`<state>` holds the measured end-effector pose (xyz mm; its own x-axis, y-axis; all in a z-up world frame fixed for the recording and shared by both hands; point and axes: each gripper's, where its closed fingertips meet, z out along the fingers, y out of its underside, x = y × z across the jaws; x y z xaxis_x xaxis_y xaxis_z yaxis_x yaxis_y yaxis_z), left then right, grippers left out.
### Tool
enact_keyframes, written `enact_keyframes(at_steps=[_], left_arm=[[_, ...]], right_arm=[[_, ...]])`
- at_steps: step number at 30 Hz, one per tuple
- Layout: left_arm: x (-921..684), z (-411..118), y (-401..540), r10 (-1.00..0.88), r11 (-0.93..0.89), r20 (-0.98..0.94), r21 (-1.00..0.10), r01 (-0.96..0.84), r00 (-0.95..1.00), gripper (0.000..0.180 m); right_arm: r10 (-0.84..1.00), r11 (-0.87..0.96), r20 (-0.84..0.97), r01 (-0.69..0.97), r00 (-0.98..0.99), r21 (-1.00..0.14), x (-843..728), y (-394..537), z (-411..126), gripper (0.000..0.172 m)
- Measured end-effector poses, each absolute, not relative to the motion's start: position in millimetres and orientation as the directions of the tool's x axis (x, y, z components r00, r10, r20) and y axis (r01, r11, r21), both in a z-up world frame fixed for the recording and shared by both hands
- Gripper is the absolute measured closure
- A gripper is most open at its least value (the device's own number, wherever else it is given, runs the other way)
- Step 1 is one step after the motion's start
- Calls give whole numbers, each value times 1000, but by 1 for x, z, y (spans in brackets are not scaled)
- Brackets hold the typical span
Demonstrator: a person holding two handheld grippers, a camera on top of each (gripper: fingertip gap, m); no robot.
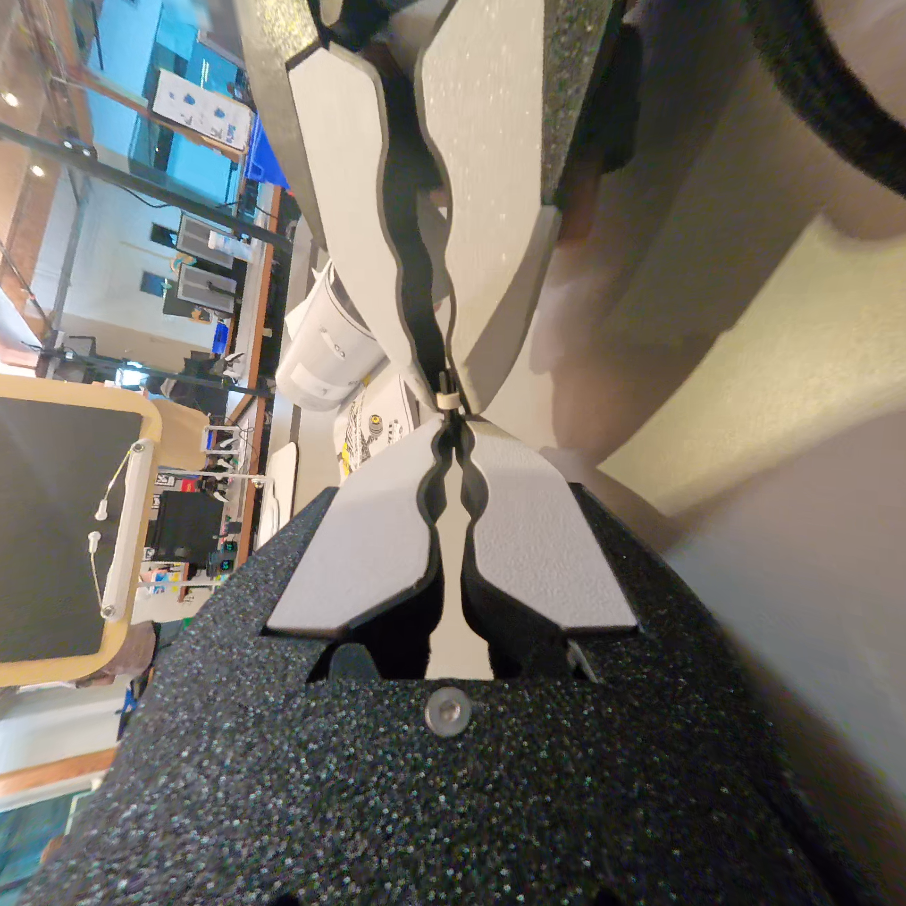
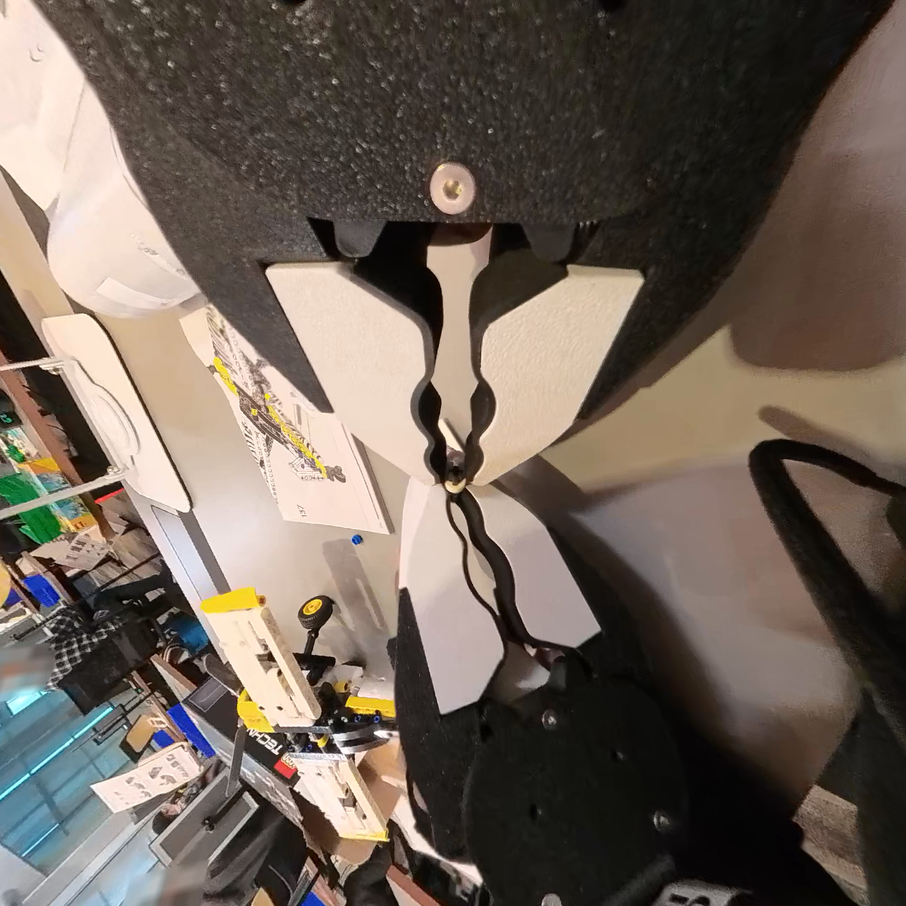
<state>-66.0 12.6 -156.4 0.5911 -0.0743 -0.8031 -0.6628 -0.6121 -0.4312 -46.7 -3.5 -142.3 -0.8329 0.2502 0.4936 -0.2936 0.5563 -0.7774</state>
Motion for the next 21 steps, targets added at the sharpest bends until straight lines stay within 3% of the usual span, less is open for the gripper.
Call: enact_keyframes(at_steps=[10, 12, 14, 21], left_arm=[[-59, -155, 17, -84, -584, -809, -433, -686, 582, 178], [-93, -164, -5, -64, -710, -835, -347, -613, 547, 179], [-112, -157, -26, 36, -714, -791, -448, -538, 610, 180], [-85, -138, 8, 6, -643, -806, -456, -616, 591, 177]], right_arm=[[242, 551, 499, -305, -832, -777, -38, 6, -142, 164], [291, 538, 498, -291, -817, -791, -43, 20, -135, 165], [365, 514, 444, -220, -819, -829, -54, 36, -134, 165], [385, 517, 371, -135, -845, -845, -59, 22, -139, 165]])
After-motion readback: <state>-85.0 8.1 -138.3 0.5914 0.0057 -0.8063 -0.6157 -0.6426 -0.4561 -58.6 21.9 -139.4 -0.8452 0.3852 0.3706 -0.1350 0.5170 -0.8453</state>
